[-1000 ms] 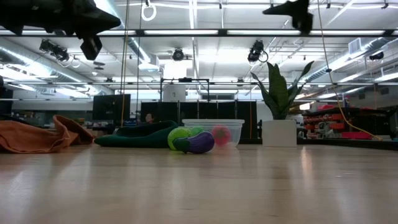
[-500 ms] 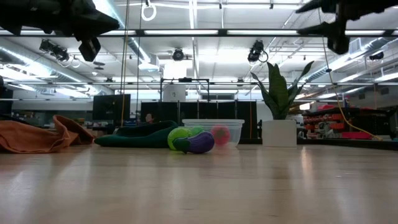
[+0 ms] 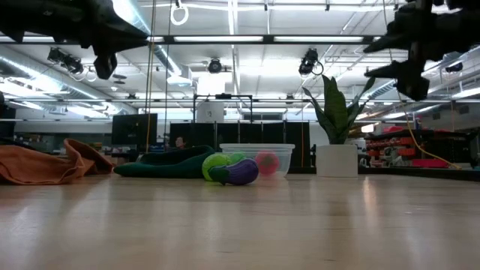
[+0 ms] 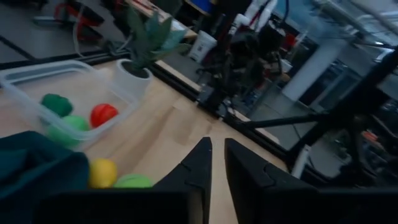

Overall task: Pick and placing Produce into tupperware
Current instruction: Put the violet eggplant into the transparent bin

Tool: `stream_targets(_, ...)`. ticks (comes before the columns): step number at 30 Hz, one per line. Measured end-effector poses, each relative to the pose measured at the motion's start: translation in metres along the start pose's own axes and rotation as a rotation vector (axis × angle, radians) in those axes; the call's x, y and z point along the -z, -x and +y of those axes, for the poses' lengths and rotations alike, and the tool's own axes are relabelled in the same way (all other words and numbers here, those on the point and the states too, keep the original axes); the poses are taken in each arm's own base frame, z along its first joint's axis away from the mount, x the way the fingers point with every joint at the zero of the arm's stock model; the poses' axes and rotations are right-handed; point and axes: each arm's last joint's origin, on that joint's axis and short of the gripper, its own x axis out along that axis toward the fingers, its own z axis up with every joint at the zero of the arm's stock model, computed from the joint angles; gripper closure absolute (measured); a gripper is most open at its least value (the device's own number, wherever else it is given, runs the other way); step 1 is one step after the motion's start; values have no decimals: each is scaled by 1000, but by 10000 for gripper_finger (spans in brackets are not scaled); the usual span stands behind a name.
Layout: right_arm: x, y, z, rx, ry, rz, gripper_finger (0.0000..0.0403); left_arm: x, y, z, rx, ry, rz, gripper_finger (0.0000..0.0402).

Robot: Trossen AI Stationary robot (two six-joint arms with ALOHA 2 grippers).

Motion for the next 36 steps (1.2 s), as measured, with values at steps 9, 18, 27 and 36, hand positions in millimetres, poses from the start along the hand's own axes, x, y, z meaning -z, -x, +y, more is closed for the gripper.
stream_targets(9,2,-14,-13,22,118,102,252,-2,0,9,-78,21,-19,305)
stream_targets(18,-15,-40,-28,-21,176,130,252,-5,1,13,-111,35,-38,286)
stream_targets(27,-29,-78,-39,-59,295,92,255,-5,1,14,-120,10,-41,284)
stream_targets(36,-41,-131,-15,-85,499,186,233,-2,1,15,-126,12,-3,287)
